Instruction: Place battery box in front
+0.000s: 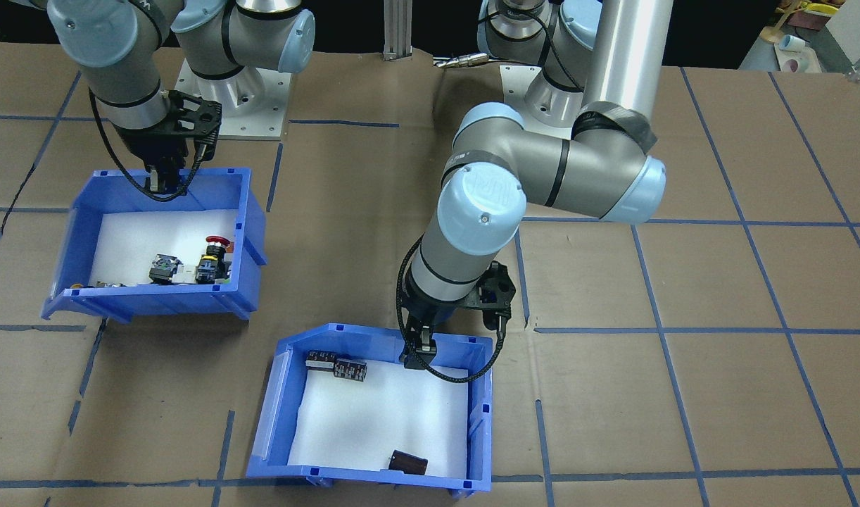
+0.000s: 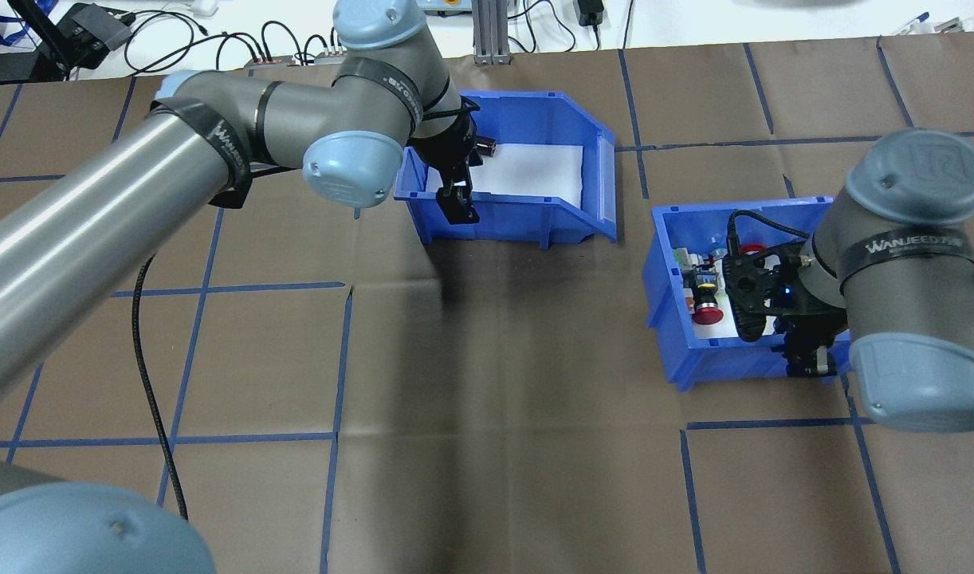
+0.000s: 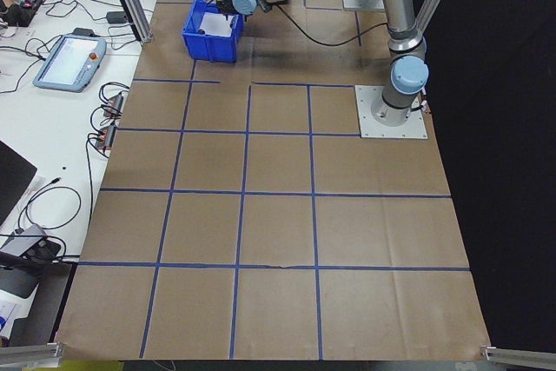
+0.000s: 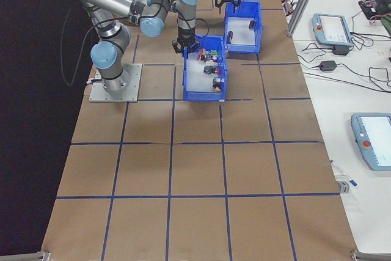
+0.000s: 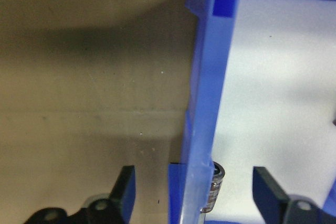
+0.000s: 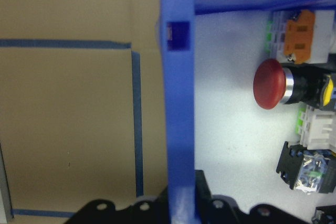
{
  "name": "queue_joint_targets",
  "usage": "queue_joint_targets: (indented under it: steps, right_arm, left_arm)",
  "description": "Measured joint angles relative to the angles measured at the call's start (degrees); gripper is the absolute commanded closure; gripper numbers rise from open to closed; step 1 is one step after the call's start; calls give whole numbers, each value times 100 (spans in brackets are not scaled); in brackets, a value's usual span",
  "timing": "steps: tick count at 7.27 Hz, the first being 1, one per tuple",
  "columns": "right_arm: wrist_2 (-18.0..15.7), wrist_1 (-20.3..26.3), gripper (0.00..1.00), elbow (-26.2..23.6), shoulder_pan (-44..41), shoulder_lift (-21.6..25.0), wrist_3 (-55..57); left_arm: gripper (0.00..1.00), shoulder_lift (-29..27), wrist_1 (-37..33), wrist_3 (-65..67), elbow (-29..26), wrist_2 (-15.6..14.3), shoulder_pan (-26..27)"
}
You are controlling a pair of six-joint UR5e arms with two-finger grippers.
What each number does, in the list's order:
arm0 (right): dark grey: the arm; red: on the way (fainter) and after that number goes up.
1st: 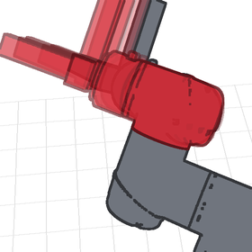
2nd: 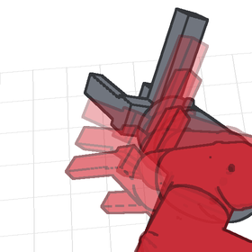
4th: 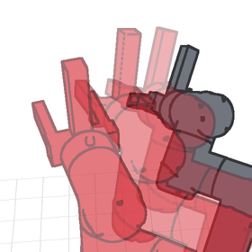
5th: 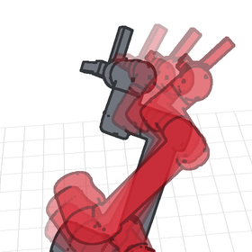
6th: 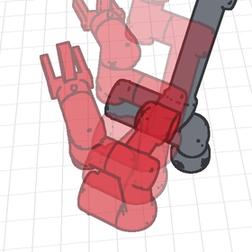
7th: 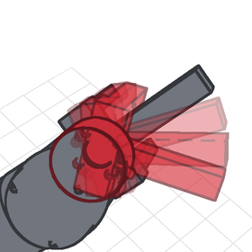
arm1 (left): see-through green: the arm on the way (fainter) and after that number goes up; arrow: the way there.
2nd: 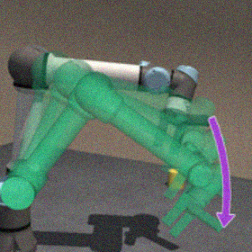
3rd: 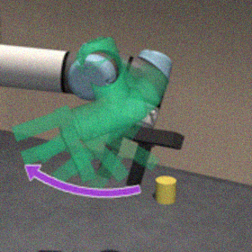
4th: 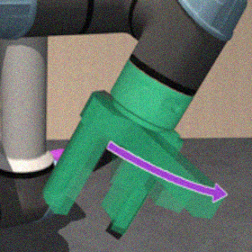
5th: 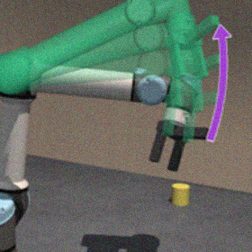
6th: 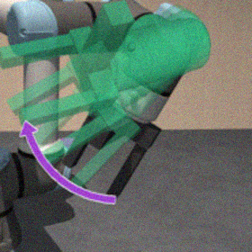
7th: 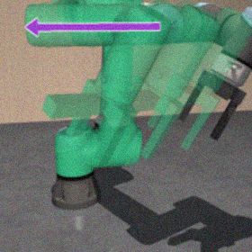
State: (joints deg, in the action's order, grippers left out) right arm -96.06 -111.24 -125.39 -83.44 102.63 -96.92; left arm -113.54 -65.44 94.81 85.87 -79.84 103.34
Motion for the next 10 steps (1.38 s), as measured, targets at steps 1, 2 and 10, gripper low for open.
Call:
queue_joint_targets:
  steps: [1, 2, 10]
  right_arm:
    - [-12, -4, 94, -36, -464, 29, 534]
    - [-23, -8, 93, -50, -979, 33, 1102]
    - [-33, -1062, 92, 30, -3906, -810, 3944]
  left_arm:
    - [1, 388, -394, -1013, 38, -108, -199]
    - [1, 760, -697, -2164, 100, -166, -415]
    - [1, 3466, -2219, -10140, 1868, -526, -1755]
